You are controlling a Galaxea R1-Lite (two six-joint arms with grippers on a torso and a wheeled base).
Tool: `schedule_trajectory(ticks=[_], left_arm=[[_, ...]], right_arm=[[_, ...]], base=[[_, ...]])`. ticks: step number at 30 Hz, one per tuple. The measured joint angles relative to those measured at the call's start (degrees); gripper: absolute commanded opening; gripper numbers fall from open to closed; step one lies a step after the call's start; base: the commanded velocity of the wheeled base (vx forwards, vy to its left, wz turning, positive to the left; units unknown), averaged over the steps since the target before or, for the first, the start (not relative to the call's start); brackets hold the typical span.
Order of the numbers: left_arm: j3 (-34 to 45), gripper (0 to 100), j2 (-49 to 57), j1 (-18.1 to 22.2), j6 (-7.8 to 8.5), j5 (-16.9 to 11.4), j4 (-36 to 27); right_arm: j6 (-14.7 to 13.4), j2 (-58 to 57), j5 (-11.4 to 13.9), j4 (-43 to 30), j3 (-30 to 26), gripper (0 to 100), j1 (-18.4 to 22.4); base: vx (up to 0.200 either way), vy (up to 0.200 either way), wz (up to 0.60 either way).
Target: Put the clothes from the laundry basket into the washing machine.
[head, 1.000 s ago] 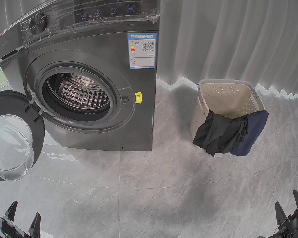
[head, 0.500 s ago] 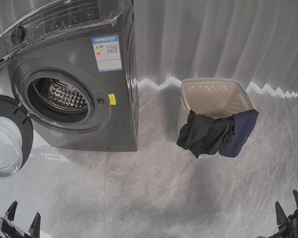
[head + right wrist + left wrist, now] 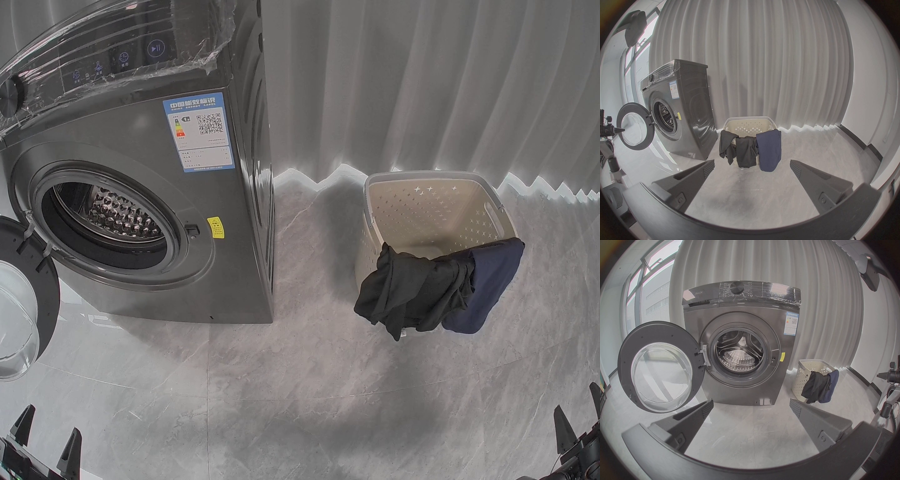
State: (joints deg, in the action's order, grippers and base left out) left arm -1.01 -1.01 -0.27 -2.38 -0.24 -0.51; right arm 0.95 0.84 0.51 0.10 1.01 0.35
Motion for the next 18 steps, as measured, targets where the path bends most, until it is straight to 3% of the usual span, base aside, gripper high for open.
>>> schedule_trajectory(ticks=[18], left_arm=[[0.00,100,0.00,0.02,-0.05,-0.02,0.02]], right_arm=[[0.00,0.04,-0.02,-0.02,0.00,100,-0.02]], base=[[0.000,-0.200,0.00]])
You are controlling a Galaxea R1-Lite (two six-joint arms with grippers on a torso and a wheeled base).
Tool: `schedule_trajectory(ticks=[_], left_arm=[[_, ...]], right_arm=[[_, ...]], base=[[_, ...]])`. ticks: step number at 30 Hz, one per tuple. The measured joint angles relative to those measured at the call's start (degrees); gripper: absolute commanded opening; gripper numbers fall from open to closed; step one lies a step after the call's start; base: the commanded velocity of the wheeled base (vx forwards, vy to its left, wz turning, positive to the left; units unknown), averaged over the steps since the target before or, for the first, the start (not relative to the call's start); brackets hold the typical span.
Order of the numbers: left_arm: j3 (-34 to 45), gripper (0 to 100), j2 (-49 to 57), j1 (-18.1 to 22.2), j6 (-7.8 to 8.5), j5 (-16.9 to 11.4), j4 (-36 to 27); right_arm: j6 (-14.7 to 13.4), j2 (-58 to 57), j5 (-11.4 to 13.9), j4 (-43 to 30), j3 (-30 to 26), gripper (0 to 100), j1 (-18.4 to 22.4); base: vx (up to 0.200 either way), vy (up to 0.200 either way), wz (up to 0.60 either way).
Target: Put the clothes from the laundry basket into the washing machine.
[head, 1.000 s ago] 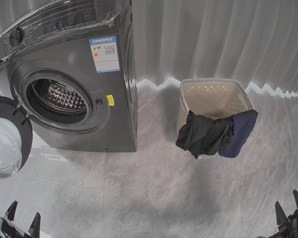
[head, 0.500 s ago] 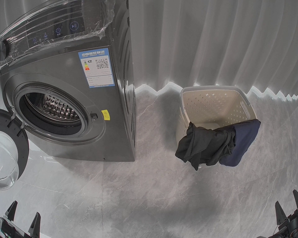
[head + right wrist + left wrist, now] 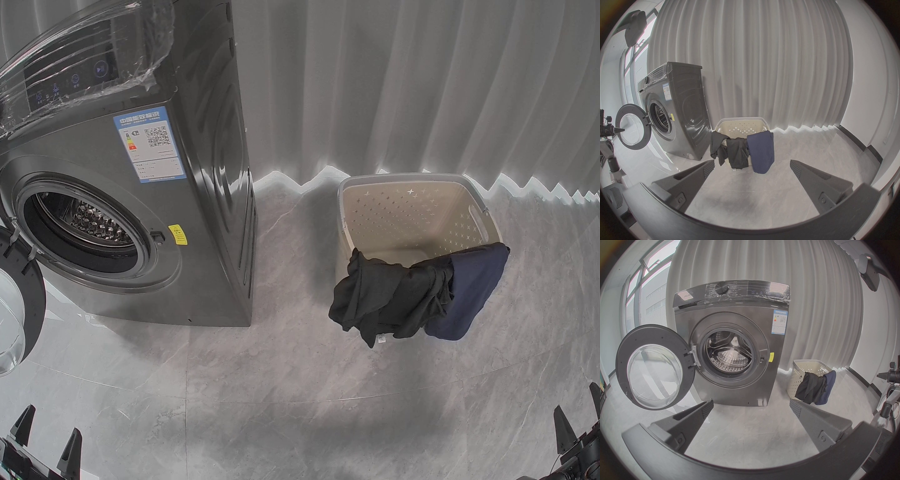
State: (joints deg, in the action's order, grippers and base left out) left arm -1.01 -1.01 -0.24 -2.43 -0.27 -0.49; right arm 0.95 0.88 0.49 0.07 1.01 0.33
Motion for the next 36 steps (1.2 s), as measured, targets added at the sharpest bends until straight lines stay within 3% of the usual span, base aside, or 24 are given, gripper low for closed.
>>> schedule_trajectory(ticks=[18,30,36], left_arm=[[0.00,100,0.00,-0.02,-0.09,0.02,0.00],[0.00,100,0.00,-0.02,-0.11,0.02,-0.02],[0.00,100,0.00,-0.02,-0.11,0.02,-0.05]], right_arm=[[0.00,0.02,0.02,0.00,0.00,100,0.02],[0.00,0.05,0.02,0.00,0.00,100,0.02],[-0.02,0.05,0.02,0.00,0.00,100,0.05]], base=[[0.000,-0.200,0.00],[0.000,0.000,0.00],[0.200,0.000,0.00]])
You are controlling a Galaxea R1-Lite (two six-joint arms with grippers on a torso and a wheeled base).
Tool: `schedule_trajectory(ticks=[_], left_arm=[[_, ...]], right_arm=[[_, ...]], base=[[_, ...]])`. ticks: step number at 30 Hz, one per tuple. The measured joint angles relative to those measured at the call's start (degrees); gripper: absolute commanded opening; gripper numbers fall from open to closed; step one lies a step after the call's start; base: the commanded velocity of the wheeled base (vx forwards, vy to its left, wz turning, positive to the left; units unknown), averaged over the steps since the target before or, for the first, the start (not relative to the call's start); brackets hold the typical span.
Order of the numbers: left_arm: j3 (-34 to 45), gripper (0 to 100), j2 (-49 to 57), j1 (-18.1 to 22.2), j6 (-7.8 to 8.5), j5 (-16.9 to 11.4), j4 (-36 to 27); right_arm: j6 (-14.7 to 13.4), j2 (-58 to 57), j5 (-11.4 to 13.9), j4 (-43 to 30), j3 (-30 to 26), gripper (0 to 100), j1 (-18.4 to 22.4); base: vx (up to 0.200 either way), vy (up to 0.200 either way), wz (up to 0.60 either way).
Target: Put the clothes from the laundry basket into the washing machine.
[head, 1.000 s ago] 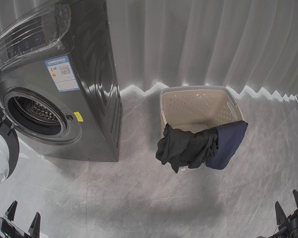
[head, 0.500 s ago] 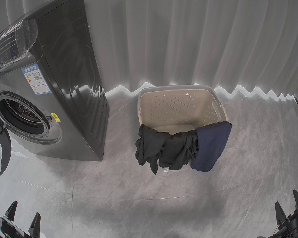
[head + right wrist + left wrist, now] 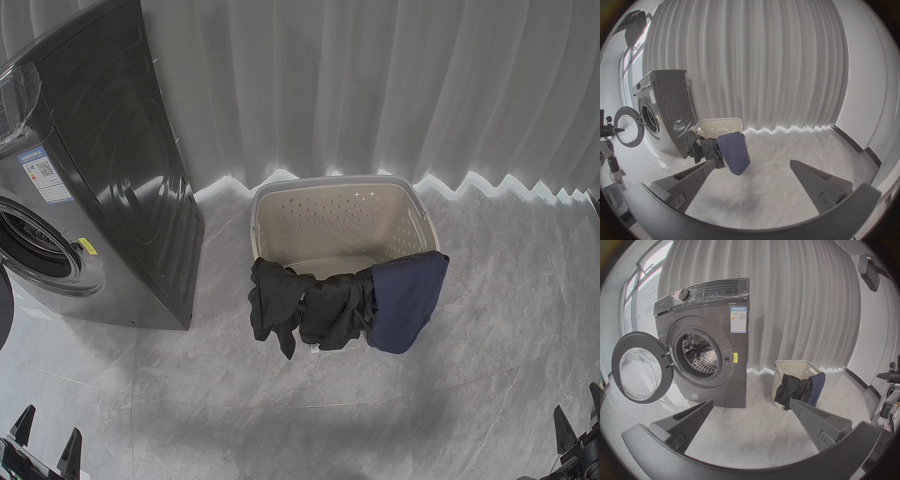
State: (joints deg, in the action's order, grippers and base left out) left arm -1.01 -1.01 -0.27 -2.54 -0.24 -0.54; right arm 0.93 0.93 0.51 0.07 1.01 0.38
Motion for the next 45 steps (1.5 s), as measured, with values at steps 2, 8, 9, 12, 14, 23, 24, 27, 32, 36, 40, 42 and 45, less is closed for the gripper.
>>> schedule_trajectory(ticks=[2,8,9,12,14,23,24,27,32,36,40,42,45], left_arm=[[0.00,100,0.00,0.00,-0.04,0.00,0.05],[0.00,100,0.00,0.00,-0.04,0.00,0.00],[0.00,100,0.00,0.00,-0.04,0.00,0.02],[0.00,100,0.00,0.00,-0.02,-0.02,0.02],[0.00,100,-0.02,-0.04,-0.02,0.00,0.00],[0.00,100,0.00,0.00,-0.02,0.00,0.00],[0.00,100,0.00,0.00,0.00,0.00,0.00],[0.00,100,0.00,0.05,0.00,-0.02,0.02],[0.00,100,0.00,0.00,0.00,-0.02,0.00],[0.00,100,0.00,0.00,0.00,-0.02,0.00],[0.00,100,0.00,0.00,-0.02,-0.02,0.00],[0.00,100,0.00,0.00,-0.04,0.00,0.00],[0.00,100,0.00,0.00,-0.02,0.00,0.00]], right_arm=[[0.00,0.00,0.00,0.00,0.00,100,-0.02],[0.02,0.00,0.00,0.02,0.00,100,-0.02],[0.02,0.00,0.00,0.00,0.00,100,0.00],[0.02,0.00,0.00,0.00,0.00,100,-0.05],[0.02,0.00,0.00,0.00,0.00,100,0.00],[0.02,0.00,0.00,0.00,0.00,100,-0.05],[0.02,0.00,-0.02,0.00,0.00,100,-0.05],[0.02,0.00,0.00,0.00,0.00,100,-0.05],[0.02,0.00,0.00,-0.02,0.00,100,-0.02],[0.02,0.00,0.06,0.00,0.00,100,-0.02],[0.02,0.00,0.04,0.00,0.00,100,-0.05],[0.02,0.00,0.02,0.00,0.00,100,-0.02],[-0.17,0.00,-0.02,0.00,0.00,100,-0.02]], base=[[0.000,0.000,0.00],[0.000,0.000,0.00],[0.000,0.000,0.00],[0.000,-0.200,0.00],[0.000,-0.200,0.00],[0.000,-0.089,0.00],[0.000,0.000,0.00],[0.000,0.000,0.00],[0.000,0.000,0.00],[0.150,0.000,0.00],[0.150,0.000,0.00],[0.000,0.000,0.00],[0.000,0.000,0.00]])
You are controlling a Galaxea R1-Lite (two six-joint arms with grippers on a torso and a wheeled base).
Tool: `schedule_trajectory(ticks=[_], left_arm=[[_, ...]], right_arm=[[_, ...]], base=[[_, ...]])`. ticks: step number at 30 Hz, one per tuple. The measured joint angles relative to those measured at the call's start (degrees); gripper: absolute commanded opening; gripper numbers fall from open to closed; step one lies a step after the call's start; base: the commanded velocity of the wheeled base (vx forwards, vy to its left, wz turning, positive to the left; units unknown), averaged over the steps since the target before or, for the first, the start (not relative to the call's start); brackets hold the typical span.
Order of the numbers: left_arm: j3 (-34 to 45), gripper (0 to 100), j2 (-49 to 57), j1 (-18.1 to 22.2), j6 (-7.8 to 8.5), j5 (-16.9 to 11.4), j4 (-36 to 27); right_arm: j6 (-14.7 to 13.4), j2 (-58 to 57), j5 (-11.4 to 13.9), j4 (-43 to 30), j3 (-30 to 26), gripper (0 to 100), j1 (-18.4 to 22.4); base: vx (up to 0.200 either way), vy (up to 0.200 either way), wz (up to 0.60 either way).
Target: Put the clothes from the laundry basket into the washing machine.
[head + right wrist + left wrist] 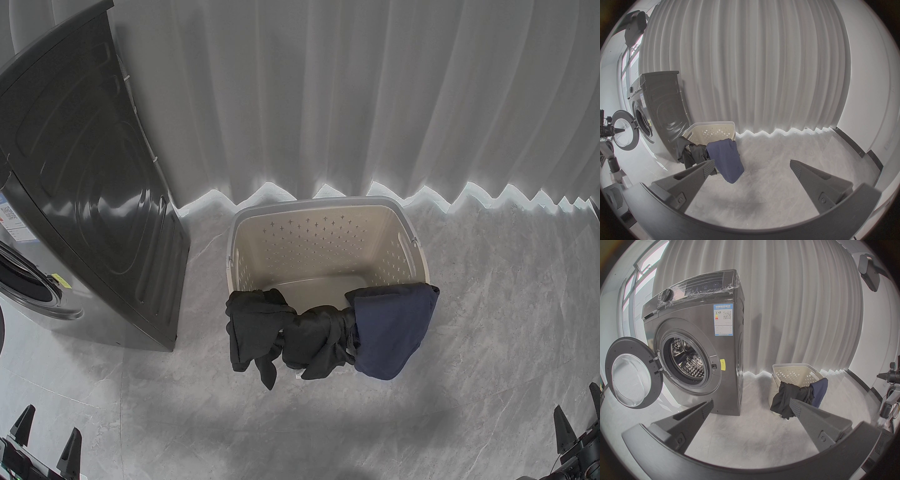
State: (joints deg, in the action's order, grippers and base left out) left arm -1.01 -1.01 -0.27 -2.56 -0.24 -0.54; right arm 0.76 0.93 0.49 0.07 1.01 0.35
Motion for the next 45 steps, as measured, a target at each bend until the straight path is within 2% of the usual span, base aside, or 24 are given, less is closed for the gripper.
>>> schedule_trajectory(ticks=[9,15,19,26,31,35,45], left_arm=[[0.00,100,0.00,0.00,0.00,0.02,0.02],[0.00,100,0.00,0.00,0.05,0.02,0.02],[0.00,100,0.00,0.00,0.02,0.02,0.05],[0.00,100,0.00,0.00,0.05,0.00,0.02],[0.00,100,0.00,0.00,0.02,0.00,0.02],[0.00,100,0.00,0.00,0.02,0.00,0.00],[0.00,100,0.00,0.00,-0.01,0.00,0.02]], right_arm=[[-0.16,0.00,-0.06,0.66,0.06,100,0.09],[-1.05,1.55,0.55,1.16,6.69,100,-0.06],[-3.07,6.97,2.71,1.51,9.65,100,-1.06],[-5.77,23.02,6.79,6.38,10.12,100,-5.06],[-6.85,36.85,8.29,13.85,9.90,100,-7.51],[-7.67,47.84,8.22,21.41,9.87,100,-9.19],[-11.68,76.56,4.68,46.51,10.29,100,-13.91]], base=[[0.000,0.000,0.00],[0.000,0.000,0.00],[0.000,0.000,0.00],[0.000,0.000,0.00],[0.000,0.000,0.00],[0.000,0.000,0.00],[0.000,0.000,0.00]])
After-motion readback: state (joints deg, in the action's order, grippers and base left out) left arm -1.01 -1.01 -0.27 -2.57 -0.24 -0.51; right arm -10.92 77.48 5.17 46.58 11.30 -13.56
